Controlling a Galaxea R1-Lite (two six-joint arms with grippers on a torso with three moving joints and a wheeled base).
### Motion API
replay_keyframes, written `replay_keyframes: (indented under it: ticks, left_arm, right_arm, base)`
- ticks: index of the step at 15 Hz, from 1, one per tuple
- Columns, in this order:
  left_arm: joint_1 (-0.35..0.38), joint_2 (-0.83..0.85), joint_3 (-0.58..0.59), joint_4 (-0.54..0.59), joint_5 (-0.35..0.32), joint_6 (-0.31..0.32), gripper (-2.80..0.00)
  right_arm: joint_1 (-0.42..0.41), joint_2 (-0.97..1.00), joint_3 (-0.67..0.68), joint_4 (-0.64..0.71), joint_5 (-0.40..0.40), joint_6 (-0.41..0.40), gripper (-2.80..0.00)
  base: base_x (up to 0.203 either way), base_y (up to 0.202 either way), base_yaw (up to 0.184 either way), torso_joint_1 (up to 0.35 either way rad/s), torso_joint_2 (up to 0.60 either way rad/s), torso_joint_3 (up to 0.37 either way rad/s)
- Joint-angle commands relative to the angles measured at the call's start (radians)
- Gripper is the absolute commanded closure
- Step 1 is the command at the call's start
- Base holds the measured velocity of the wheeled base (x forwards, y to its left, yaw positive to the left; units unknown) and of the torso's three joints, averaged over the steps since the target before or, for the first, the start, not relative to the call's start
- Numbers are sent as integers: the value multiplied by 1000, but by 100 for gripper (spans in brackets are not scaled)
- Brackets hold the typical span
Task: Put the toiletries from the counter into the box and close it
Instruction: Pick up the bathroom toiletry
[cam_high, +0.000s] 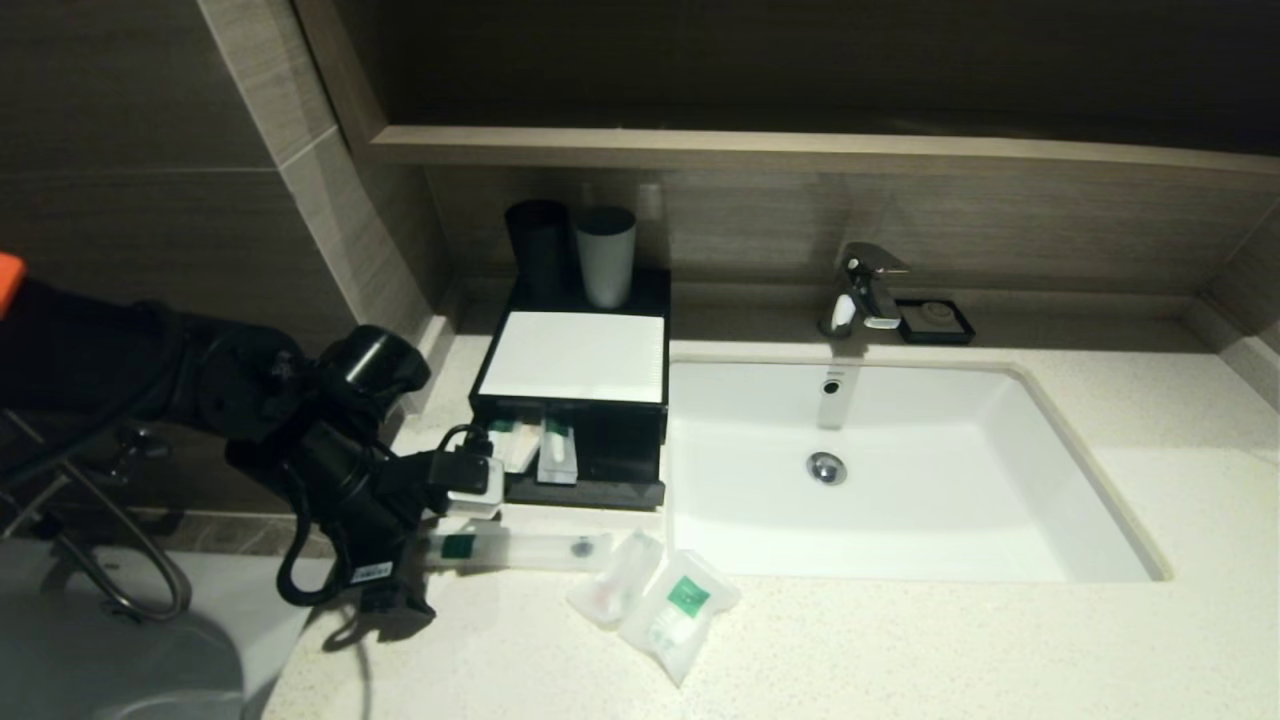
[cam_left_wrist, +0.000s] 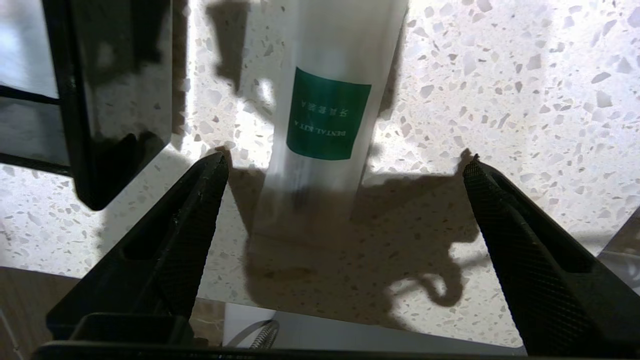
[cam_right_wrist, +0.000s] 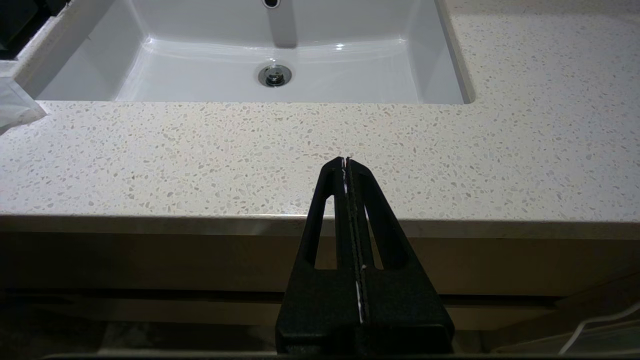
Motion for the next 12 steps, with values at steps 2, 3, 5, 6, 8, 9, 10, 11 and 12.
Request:
replay_keyframes:
  ticks: [2,3,5,6,8,9,10,11,12]
  left_arm:
    - [-1,5,12,-11,-1,7,-280]
    - [-1,5,12,-11,2,7,-280]
    - [-1,9,14,-11,2,7,-280]
    - [-1,12,14,-11,2,7,-280]
    - [-1,9,14,-19,-1,6,-280]
    - [-1,7,14,-20,-1,6,-48]
    - [-1,6,14,-19,-1,6,0]
    - [-1,6,14,-19,-1,6,0]
    - [-1,6,15,-19,-1,6,0]
  right_arm:
    - [0,1,0,0,0,0,0]
    - [0,1,0,0,0,0,0]
    - [0,1,0,0,0,0,0]
    - [0,1,0,0,0,0,0]
    - [0,1,0,0,0,0,0]
    - [0,1,0,0,0,0,0]
    - [0,1,0,0,0,0,0]
    - [0,1,-1,0,0,0,0]
    - [0,1,0,0,0,0,0]
  base:
    - [0,0,0,0,0,0]
    - [0,0,0,0,0,0]
    - [0,0,0,0,0,0]
    - [0,0,0,0,0,0]
    - [0,0,0,0,0,0]
    - [0,0,0,0,0,0]
    - [0,0,0,0,0,0]
    - [0,0,0,0,0,0]
    - [0,0,0,0,0,0]
